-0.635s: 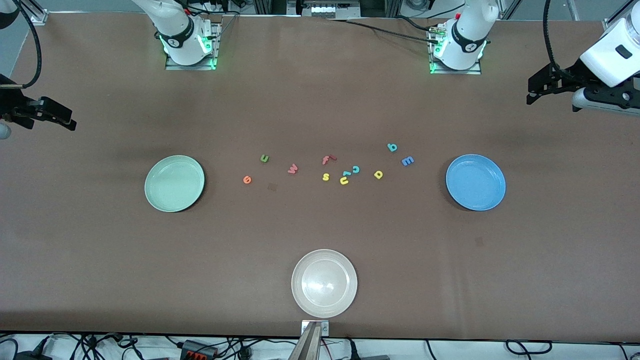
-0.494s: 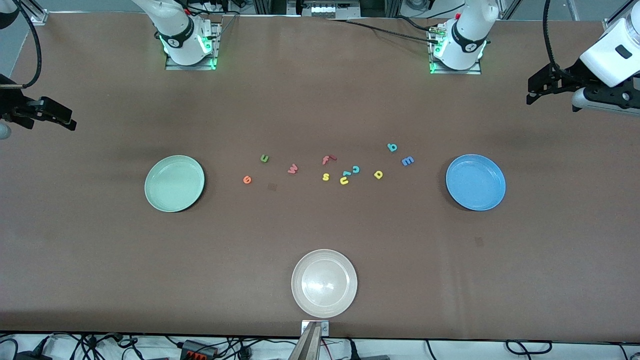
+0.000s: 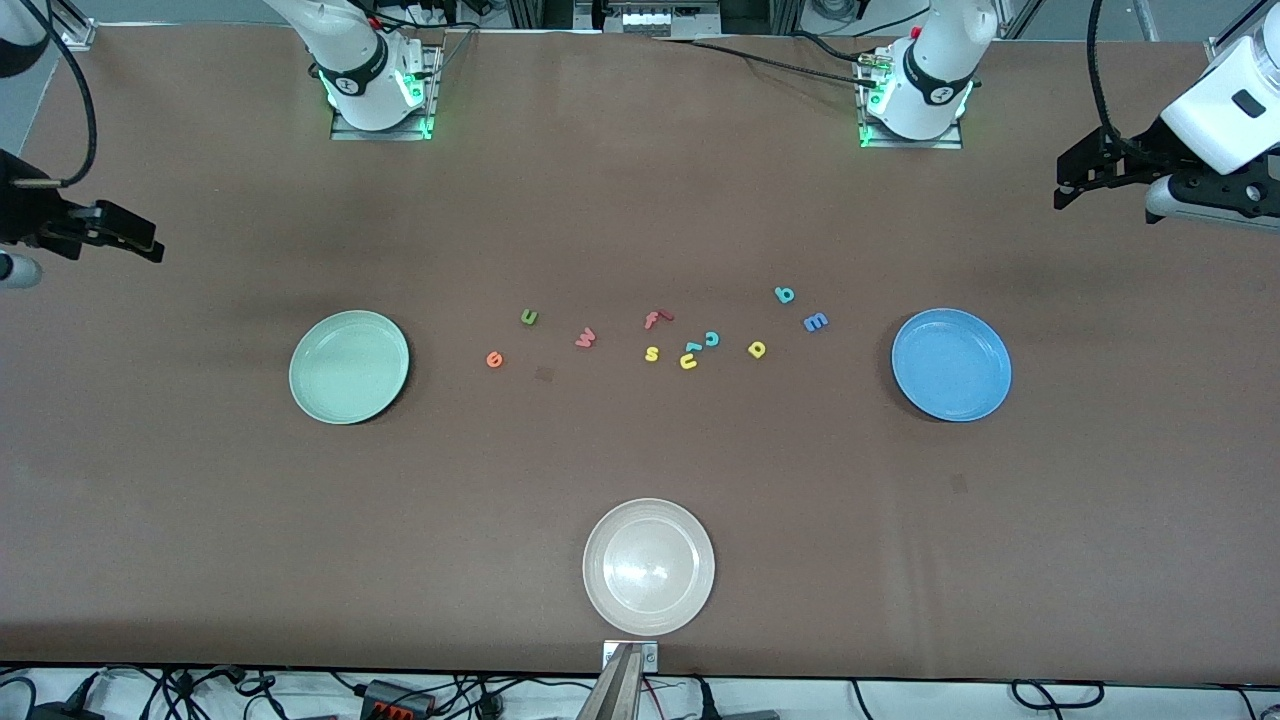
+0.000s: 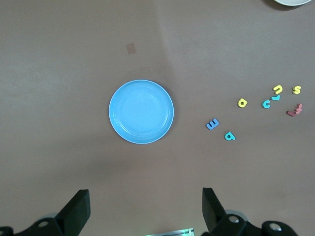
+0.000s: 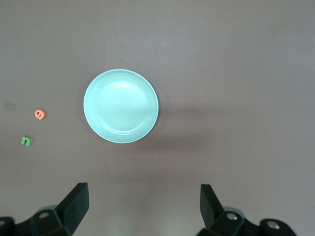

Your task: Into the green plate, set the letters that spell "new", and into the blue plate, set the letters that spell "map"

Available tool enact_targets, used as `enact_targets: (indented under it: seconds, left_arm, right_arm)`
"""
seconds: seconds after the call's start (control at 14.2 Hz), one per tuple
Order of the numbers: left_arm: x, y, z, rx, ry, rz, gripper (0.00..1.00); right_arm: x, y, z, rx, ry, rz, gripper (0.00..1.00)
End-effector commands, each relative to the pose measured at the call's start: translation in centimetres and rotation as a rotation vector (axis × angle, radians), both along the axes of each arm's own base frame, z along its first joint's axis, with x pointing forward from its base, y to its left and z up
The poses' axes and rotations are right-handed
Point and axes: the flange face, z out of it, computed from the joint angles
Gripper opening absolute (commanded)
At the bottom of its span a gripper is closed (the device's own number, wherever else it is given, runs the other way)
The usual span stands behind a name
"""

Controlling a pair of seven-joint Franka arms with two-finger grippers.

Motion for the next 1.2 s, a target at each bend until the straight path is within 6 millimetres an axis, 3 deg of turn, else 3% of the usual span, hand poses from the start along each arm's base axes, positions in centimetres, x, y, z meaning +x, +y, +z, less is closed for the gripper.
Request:
enact_targets:
  seconds: [0.0, 0.21, 0.28, 0.49, 0.63, 0.78, 0.92, 1.13]
  left_arm:
    - [0.4, 0.3, 0.1, -0.018, 0.008, 0.007, 1.0]
    - [2.3, 2.4, -2.7, -0.024, 0.054, 0.047, 1.0]
    - [3.4, 2.8, -4.9, -0.026, 0.096, 0.051, 1.0]
    - [5.3, 2.4, -8.3, -0.034, 0.15, 0.033, 1.0]
    - [6.9, 0.2, -10.2, -0.037, 0.166, -0.005, 1.0]
    - [9.6, -3.4, -12.6, -0.031, 0.171, -0.064, 1.0]
    - [12.0, -7.1, -17.3, -0.038, 0.176, -0.117, 1.0]
    - [14.2, -11.0, -22.0, 0.002, 0.073, -0.192, 1.0]
  right_arm:
    - [1.6, 3.9, -3.6, 0.014, 0.054, 0.072, 1.0]
    - [3.3, 10.2, -8.0, 0.01, 0.073, 0.167, 1.0]
    - [3.7, 11.6, -9.5, 0.009, 0.083, 0.174, 1.0]
    - [3.7, 14.8, -13.5, 0.092, 0.13, 0.165, 1.0]
    - [3.1, 16.5, -17.0, 0.109, 0.097, 0.17, 1.0]
    - [1.7, 19.7, -20.7, 0.094, 0.059, 0.15, 1.0]
    - [-0.1, 24.3, -24.1, 0.068, 0.055, 0.083, 1.0]
    - [-2.2, 29.5, -27.0, 0.023, 0.087, -0.023, 1.0]
